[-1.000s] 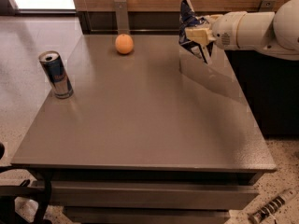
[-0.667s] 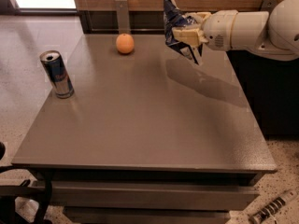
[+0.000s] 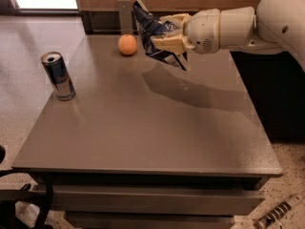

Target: Move blue chip bag near redbull can

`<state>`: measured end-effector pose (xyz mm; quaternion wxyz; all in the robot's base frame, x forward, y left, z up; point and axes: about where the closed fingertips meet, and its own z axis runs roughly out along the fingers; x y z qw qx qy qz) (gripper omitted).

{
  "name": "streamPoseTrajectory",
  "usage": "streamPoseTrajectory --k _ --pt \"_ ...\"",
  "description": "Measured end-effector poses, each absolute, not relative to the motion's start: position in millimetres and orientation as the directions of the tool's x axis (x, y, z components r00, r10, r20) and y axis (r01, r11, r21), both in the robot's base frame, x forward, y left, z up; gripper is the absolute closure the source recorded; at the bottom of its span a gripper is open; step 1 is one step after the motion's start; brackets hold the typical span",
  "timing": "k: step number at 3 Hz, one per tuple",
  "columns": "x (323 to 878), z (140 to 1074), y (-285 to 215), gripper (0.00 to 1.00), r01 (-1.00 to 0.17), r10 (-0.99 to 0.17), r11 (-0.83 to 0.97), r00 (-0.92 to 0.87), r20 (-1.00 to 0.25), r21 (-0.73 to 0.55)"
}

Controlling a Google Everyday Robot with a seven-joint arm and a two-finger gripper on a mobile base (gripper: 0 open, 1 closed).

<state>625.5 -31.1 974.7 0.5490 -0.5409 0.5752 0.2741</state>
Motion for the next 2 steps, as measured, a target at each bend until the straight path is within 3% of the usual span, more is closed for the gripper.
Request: streamPoseTrajectory --k 2 --pt "620.3 970.4 -23.6 1.00 -0.927 -0.324 0.261 0.178 -0.929 -0.269"
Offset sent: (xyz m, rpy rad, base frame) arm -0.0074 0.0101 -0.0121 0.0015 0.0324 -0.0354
